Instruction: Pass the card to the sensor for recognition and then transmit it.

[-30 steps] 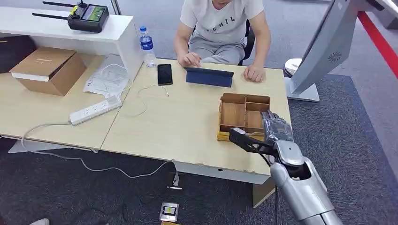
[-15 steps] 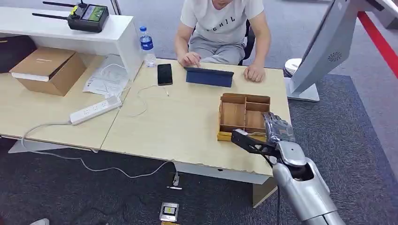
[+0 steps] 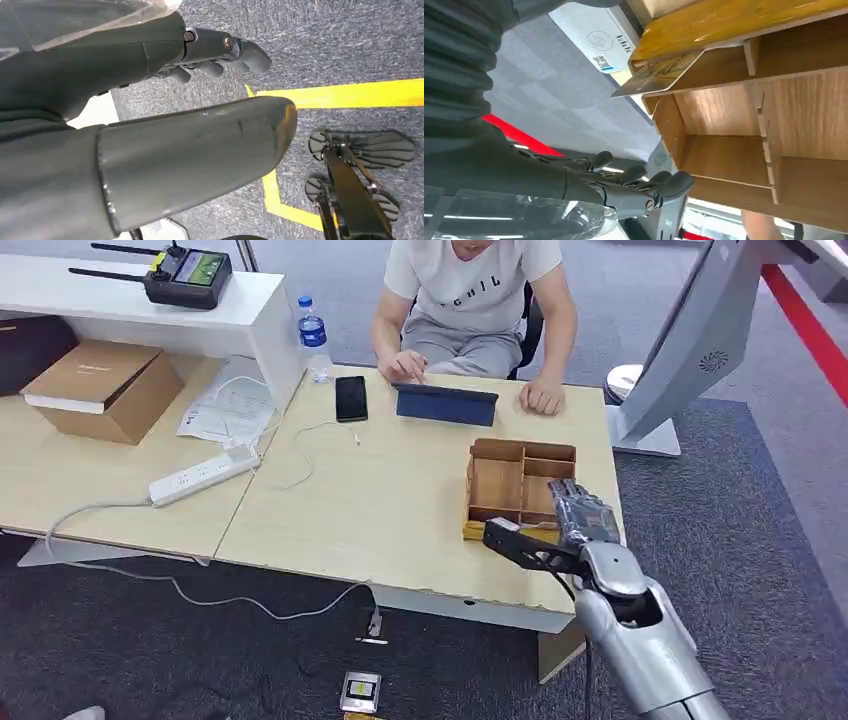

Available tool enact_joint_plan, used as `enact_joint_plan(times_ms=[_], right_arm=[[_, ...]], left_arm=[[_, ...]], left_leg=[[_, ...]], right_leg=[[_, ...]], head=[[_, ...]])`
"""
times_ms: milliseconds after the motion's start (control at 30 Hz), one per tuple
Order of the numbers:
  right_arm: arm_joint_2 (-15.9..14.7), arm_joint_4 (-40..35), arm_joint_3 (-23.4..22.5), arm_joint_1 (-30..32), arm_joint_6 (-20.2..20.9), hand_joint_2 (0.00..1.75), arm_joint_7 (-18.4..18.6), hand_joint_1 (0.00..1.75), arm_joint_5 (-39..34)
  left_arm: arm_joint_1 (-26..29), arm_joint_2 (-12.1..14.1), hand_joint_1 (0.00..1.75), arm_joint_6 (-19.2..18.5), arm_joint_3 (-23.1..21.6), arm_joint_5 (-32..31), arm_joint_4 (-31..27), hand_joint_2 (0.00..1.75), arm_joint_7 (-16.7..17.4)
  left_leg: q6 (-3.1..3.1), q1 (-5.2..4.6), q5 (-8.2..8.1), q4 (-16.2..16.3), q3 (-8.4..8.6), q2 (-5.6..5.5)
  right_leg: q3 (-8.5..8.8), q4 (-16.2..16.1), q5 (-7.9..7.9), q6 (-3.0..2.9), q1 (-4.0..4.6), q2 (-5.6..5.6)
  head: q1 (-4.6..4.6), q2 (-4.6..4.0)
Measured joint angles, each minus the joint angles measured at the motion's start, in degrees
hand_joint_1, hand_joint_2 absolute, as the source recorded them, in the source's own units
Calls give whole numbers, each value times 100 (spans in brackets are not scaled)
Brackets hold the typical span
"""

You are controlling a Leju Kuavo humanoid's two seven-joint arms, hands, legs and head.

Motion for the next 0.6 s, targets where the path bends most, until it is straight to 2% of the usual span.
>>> enact_joint_plan(times_ms=[600], right_arm=[[33, 4, 138, -13, -18, 175, 2, 0, -52]], left_arm=[[0, -48, 0, 103, 2, 52, -4, 0, 52]], left_leg=[[0, 0, 0, 0, 0, 0]], right_leg=[[0, 0, 0, 0, 0, 0]], head=[[0, 0]])
